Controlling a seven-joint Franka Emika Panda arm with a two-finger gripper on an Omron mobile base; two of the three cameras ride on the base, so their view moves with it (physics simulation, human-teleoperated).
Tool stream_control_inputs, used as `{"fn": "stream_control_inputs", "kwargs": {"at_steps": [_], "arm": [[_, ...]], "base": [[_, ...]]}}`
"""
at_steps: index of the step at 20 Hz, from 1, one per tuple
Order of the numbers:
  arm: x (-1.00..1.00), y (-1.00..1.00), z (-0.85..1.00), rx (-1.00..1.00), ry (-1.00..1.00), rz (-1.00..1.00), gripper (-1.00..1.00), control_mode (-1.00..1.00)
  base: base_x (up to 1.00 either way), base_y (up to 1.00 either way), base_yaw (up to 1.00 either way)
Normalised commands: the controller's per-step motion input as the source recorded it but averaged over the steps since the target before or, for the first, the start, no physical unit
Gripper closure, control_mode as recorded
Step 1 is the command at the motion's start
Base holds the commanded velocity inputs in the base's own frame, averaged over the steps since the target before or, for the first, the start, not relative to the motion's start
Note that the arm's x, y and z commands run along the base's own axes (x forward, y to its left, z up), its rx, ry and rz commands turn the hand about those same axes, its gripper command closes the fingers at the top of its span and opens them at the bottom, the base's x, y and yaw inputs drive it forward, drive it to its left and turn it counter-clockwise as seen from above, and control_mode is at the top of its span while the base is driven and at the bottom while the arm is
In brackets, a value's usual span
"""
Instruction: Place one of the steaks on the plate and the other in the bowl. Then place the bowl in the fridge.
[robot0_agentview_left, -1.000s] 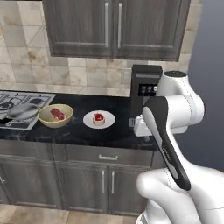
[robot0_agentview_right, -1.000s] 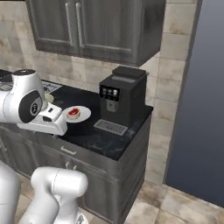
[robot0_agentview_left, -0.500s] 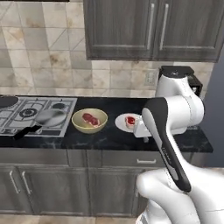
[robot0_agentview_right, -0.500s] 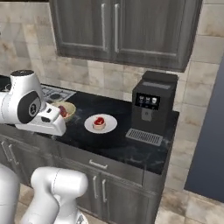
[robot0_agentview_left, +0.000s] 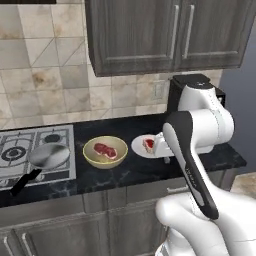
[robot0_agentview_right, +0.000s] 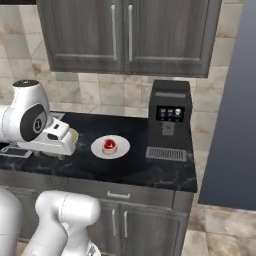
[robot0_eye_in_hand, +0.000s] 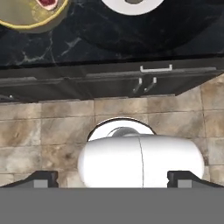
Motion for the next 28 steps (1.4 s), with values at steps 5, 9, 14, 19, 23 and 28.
{"fn": "stream_control_inputs", "kwargs": {"at_steps": [5, 9, 14, 19, 23, 28], "arm": [[0.00, 0.00, 0.00, 0.00, 0.00, 0.00, -1.00, 1.00], [0.00, 0.00, 0.00, 0.00, 0.00, 0.00, -1.00, 1.00], [0.00, 0.00, 0.00, 0.00, 0.00, 0.00, -1.00, 1.00], [0.00, 0.00, 0.00, 0.00, 0.00, 0.00, -1.00, 1.00], [0.00, 0.00, 0.00, 0.00, 0.00, 0.00, -1.00, 1.00], [0.00, 0.00, 0.00, 0.00, 0.00, 0.00, -1.00, 1.00]], "base": [[0.12, 0.84, -0.37], [0.45, 0.20, -0.51], [0.15, 0.29, -0.52], [0.09, 0.88, -0.34], [0.06, 0.76, -0.20], [0.17, 0.84, -0.11]]}}
